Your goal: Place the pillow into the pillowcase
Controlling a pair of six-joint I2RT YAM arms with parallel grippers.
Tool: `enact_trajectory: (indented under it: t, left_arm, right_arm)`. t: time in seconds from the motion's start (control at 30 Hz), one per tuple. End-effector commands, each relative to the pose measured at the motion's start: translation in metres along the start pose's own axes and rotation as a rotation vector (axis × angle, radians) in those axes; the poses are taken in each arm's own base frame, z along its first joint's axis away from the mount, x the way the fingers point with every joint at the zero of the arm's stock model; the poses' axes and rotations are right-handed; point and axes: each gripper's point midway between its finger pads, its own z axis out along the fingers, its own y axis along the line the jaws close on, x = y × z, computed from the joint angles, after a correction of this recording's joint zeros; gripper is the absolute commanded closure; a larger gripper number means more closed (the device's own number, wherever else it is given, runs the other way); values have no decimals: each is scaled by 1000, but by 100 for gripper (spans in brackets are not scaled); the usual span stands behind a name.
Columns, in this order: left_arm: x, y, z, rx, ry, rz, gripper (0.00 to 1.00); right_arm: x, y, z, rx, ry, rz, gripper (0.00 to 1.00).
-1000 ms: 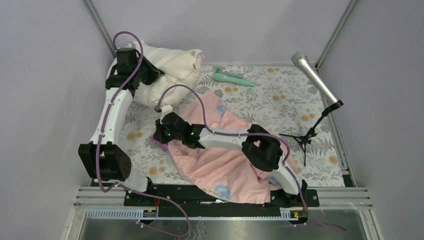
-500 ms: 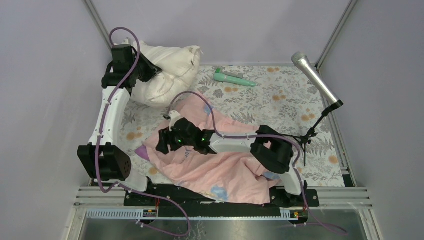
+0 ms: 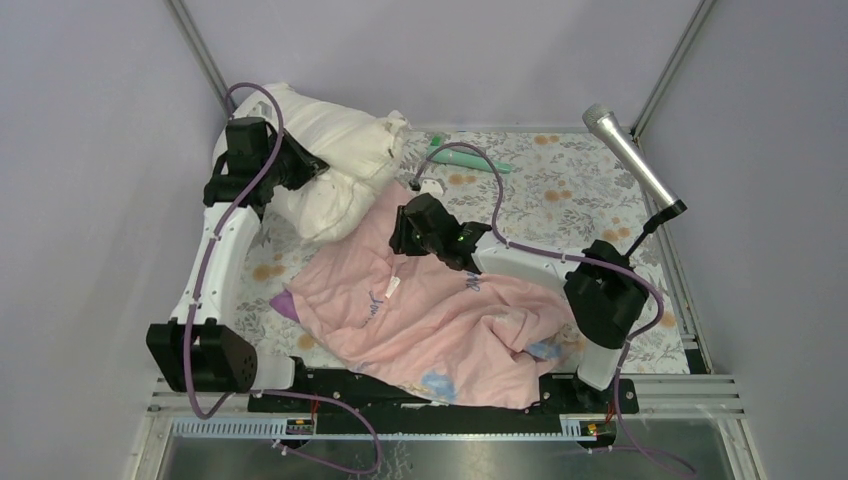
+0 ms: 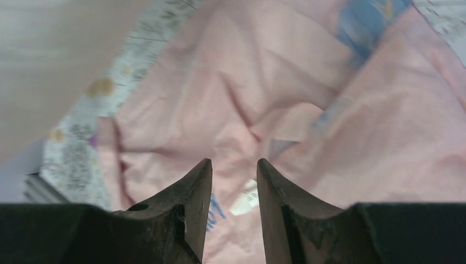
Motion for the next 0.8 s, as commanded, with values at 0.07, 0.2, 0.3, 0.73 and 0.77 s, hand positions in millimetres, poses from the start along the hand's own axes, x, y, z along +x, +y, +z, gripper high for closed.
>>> enact_trajectory:
  t: [0.07, 0.2, 0.3, 0.73, 0.77]
  left_arm:
    - [-7, -49, -41, 142, -174, 77, 100]
    - [8, -53, -51, 145, -182, 102, 100]
    - [15, -58, -58, 157, -182, 112, 100]
    - [85, -38, -65, 213, -21, 59, 100]
    - [95, -33, -64, 214, 5, 43, 100]
  right_arm:
    - [28, -52, -3, 233, 56, -27, 55]
    - [41, -67, -4, 267, 69, -15, 51]
    - [48, -71, -2, 274, 82, -6, 47]
    - [62, -83, 2, 296, 94, 13, 80]
    - [62, -84, -1, 298, 93, 11, 88]
